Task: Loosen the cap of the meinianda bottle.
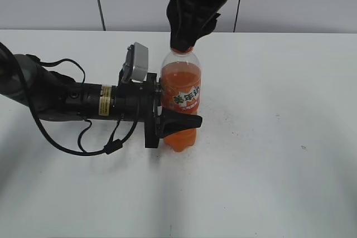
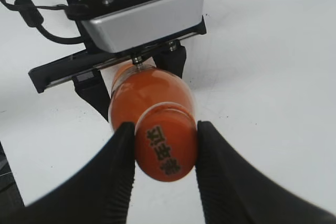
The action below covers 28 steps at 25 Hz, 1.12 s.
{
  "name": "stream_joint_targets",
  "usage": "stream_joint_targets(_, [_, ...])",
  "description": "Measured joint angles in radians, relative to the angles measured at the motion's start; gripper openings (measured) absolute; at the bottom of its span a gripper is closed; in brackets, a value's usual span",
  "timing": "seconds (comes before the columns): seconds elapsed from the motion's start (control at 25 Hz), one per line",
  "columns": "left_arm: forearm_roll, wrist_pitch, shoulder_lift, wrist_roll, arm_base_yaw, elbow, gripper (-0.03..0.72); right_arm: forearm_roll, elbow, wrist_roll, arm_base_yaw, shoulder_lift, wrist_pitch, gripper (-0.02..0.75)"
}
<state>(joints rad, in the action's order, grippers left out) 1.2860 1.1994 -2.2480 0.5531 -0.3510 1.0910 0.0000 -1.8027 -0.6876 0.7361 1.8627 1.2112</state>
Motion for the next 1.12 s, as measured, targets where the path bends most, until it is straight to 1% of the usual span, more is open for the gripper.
stream_joint_targets(0.28, [0.000, 0.000, 0.000, 0.000, 0.000, 0.000, 0.415, 0.000, 0.000, -0.049, 0.000, -0.084, 0.002, 0.269])
stream_joint_targets(0.4, [0.000, 0.000, 0.000, 0.000, 0.000, 0.000, 0.415, 0.000, 0.000, -0.014, 0.002, -0.112, 0.003, 0.269])
stream_joint_targets(0.48, [0.000, 0.000, 0.000, 0.000, 0.000, 0.000, 0.415, -0.010, 0.000, 0.090, 0.003, -0.128, 0.003, 0.269])
stream_joint_targets(0.52, [0.000, 0.000, 0.000, 0.000, 0.000, 0.000, 0.415, -0.038, 0.000, 0.168, 0.003, -0.136, 0.003, 0.269])
stream_joint_targets(0.64, [0.000, 0.000, 0.000, 0.000, 0.000, 0.000, 0.415, -0.170, 0.001, 0.429, -0.002, -0.161, 0.003, 0.269])
stream_joint_targets(0.72, [0.000, 0.000, 0.000, 0.000, 0.000, 0.000, 0.415, -0.224, 0.023, 0.563, -0.022, -0.180, 0.003, 0.269])
stream_joint_targets(0.84, [0.000, -0.001, 0.000, 0.000, 0.000, 0.000, 0.415, -0.233, 0.100, 0.662, -0.084, -0.205, 0.003, 0.269])
stream_joint_targets(0.96, [0.000, -0.001, 0.000, 0.000, 0.000, 0.000, 0.415, -0.230, 0.221, 0.735, -0.189, -0.234, -0.004, 0.269])
stream_joint_targets(1.04, [0.000, -0.001, 0.000, 0.000, 0.000, 0.000, 0.415, -0.207, 0.331, 0.774, -0.288, -0.263, -0.056, 0.269])
stream_joint_targets(1.12, [0.000, -0.001, 0.000, 0.000, 0.000, 0.000, 0.415, -0.152, 0.437, 0.803, -0.388, -0.293, -0.127, 0.269])
